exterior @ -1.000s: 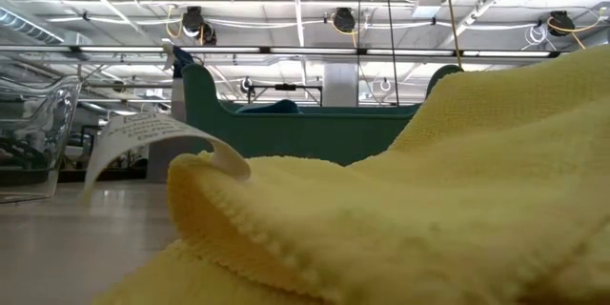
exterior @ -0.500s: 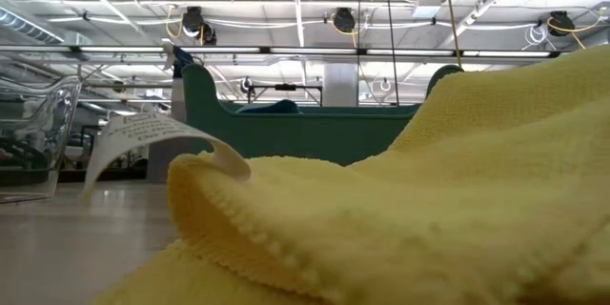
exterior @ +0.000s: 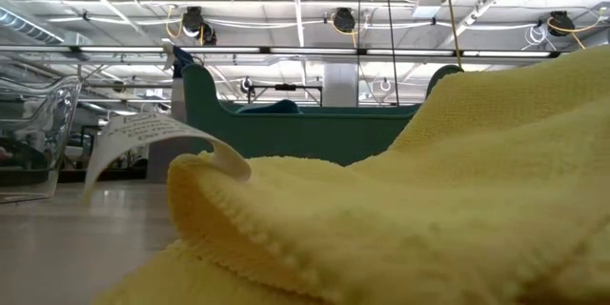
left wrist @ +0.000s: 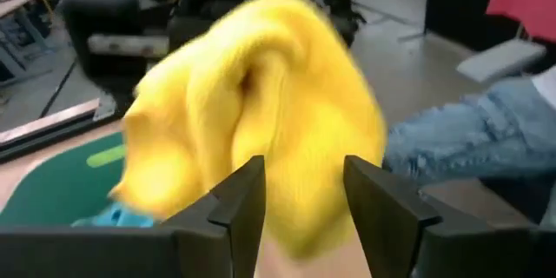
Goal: Sort microfiber towel by color & place in baskets
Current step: Put the top yellow microfiber towel into the orange bin
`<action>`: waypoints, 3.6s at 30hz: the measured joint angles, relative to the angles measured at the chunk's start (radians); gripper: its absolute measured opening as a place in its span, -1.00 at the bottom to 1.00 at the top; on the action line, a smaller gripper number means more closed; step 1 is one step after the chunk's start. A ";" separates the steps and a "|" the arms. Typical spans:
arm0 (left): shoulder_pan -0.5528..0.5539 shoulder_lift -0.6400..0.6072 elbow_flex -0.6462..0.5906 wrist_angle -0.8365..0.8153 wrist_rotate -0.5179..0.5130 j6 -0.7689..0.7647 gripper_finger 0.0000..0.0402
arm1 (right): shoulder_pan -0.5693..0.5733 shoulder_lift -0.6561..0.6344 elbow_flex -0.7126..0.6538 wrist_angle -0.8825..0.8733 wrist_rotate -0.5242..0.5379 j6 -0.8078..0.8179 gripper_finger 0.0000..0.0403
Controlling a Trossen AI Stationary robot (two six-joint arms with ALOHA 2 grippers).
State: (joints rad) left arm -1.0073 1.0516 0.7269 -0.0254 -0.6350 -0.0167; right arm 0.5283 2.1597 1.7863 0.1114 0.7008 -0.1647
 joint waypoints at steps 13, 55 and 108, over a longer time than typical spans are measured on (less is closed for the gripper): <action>-0.050 -0.073 0.000 -0.100 -0.327 -0.002 -0.19 | -0.049 0.029 0.000 0.099 -0.256 0.096 -0.93; -0.039 -0.072 0.000 -0.163 -0.308 -0.047 -0.18 | 0.336 -0.109 0.316 -1.682 -0.520 1.187 -0.92; 0.072 -0.024 0.000 -0.140 -0.250 -0.056 -0.19 | 0.237 -0.283 -0.366 -1.544 -0.731 1.542 -0.01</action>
State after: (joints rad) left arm -0.9352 1.0275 0.7265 -0.1658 -0.8848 -0.0731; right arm 0.7650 1.8769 1.4203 -1.4331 -0.0302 1.3774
